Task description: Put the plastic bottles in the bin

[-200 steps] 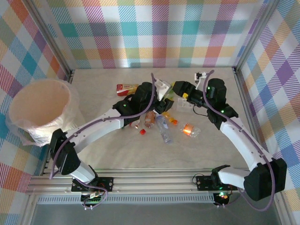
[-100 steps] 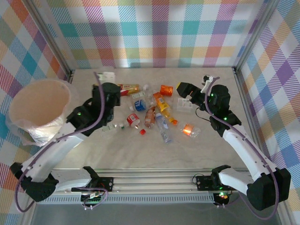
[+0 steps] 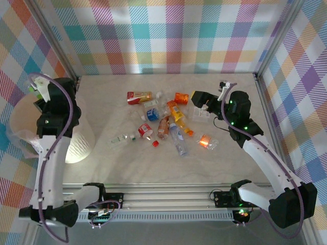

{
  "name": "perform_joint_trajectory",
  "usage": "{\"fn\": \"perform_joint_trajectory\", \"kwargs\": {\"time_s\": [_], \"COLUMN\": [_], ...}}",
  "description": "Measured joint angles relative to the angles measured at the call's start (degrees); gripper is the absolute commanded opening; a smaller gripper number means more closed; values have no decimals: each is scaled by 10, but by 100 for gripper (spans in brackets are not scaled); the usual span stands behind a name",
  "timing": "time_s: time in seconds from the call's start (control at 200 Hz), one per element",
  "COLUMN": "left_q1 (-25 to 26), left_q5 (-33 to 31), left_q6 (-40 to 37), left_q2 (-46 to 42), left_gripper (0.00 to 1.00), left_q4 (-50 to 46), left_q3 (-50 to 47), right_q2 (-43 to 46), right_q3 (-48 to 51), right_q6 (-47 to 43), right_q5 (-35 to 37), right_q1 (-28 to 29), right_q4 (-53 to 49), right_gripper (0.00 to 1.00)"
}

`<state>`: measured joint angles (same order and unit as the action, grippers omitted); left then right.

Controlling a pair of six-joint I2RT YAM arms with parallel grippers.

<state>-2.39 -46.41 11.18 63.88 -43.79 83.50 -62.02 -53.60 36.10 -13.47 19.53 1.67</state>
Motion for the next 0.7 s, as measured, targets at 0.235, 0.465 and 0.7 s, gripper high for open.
{"fn": "perform_joint_trajectory", "kwargs": {"time_s": [0.235,0.465,0.7], "left_q1": [-173,-193,-201], "left_q5": [206,316,373], "left_q6": [61,93,114], "left_q2": [56,110,134], "left_gripper": [43,44,46], "left_q4": [-14,-13,-8], "left_q3": [-9,-10,-31], "right_q2": [11,7,-14], "right_q3": [0,0,0], "right_q6": [-15,-16,-9], "right_q5": [7,8,-5], "right_q1": [0,0,0], "right_q4": [-29,-31,-31], "right_gripper": [100,100,100]}}
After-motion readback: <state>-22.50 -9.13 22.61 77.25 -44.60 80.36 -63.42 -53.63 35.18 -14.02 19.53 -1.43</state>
